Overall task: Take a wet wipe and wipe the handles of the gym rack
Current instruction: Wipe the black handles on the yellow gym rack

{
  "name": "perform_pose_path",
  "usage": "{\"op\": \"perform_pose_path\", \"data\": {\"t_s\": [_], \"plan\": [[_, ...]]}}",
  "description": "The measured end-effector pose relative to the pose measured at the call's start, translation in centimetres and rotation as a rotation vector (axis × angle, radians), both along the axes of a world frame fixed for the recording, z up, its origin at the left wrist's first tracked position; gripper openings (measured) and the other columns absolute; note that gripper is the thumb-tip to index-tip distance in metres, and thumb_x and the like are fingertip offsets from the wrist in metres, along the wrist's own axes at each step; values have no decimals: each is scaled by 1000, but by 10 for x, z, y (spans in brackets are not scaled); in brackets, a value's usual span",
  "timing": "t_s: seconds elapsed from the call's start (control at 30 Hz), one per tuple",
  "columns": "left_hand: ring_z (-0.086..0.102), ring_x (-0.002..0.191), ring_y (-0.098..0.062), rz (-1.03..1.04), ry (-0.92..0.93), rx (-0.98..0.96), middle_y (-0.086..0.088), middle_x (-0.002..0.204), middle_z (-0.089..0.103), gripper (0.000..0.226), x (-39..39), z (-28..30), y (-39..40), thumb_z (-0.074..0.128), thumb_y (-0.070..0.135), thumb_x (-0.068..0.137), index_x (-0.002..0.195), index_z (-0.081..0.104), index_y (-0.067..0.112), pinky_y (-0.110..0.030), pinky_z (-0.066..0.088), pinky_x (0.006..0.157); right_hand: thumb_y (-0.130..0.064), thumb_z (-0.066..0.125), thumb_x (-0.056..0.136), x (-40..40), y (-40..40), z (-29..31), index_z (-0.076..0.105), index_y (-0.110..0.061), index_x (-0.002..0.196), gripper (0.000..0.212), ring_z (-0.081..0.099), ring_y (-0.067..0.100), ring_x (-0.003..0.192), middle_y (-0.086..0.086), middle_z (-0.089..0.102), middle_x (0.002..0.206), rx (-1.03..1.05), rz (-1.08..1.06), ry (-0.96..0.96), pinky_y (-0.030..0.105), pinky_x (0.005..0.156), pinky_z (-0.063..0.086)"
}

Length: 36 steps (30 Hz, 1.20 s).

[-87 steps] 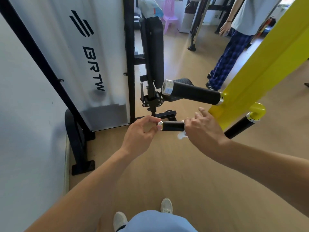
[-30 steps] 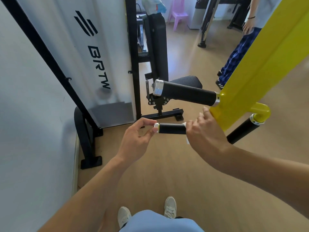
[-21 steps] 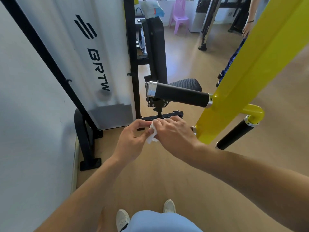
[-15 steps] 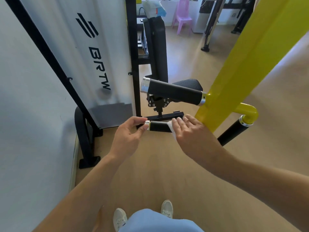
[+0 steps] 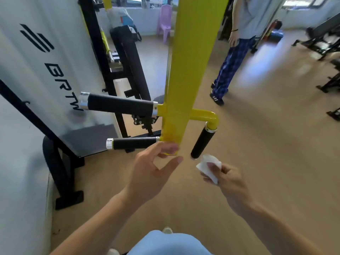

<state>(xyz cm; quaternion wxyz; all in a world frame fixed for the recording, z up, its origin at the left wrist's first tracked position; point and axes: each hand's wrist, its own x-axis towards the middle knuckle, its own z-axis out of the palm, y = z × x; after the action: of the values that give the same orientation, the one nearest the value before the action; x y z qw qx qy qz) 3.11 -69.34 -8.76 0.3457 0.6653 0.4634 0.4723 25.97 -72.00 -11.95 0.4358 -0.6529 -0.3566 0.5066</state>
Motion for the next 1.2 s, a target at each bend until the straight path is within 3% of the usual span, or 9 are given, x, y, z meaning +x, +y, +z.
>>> {"op": "perform_pose_path", "data": {"t_s": [0.07,0.13,0.23,0.43,0.53,0.67,0.77,0.9,1.2], "plan": [[69,104,-3,-81,6,-24,18,111,73,36,14,1,3,77,33,85,119,69,24,-17,53,87,-30,63,96,9,-1,3,78,-13,101,22,72,19,81,6,78,93,106,-149,-36,31,73,55],[67,111,-4,-104,-14,-36,14,121,71,47,27,4,5,76,32,85,129,64,22,-17,53,91,-31,61,98,11,4,9,77,-25,87,21,50,12,60,-4,67,74,206,-233,-177,26,57,39],[66,112,-1,-70,-35,-27,13,121,70,49,40,7,8,74,29,86,133,60,23,-14,51,92,-27,56,101,3,16,15,70,-34,89,19,34,8,55,-8,49,62,339,-150,-304,24,48,29],[66,112,-1,-31,1,-53,19,122,69,49,43,8,9,76,28,87,133,57,31,-17,52,91,-26,58,100,-5,39,3,62,-35,129,30,56,20,61,-5,74,78,361,17,-454,28,57,45],[67,113,-4,-19,3,-63,17,123,70,51,43,6,10,77,25,88,135,58,26,-21,54,93,-21,60,98,-9,51,-1,64,-24,126,28,61,3,69,-10,71,76,360,48,-514,12,56,40],[66,114,-3,-17,9,-72,14,124,70,53,44,6,11,77,24,88,137,57,23,-22,54,96,-22,64,95,-16,63,15,65,-27,117,22,61,-7,63,-11,68,76,452,-6,-422,10,54,42],[66,114,-2,-13,30,-64,13,125,70,52,45,6,13,77,24,89,137,57,23,-23,54,96,-32,62,97,-19,73,15,61,-21,119,25,63,1,69,-11,66,77,493,-6,-461,18,60,48],[65,117,-4,-8,67,-91,17,127,68,54,44,4,17,76,26,90,139,54,28,-29,54,99,-48,46,95,-19,74,-18,53,-15,125,44,67,30,88,4,72,103,387,140,-678,42,69,53],[66,111,-5,18,111,-52,19,117,69,49,46,0,15,75,27,90,136,56,29,-28,55,95,-50,45,95,-19,79,-18,51,-14,122,46,65,26,84,3,70,102,495,77,-709,38,66,51]]}}
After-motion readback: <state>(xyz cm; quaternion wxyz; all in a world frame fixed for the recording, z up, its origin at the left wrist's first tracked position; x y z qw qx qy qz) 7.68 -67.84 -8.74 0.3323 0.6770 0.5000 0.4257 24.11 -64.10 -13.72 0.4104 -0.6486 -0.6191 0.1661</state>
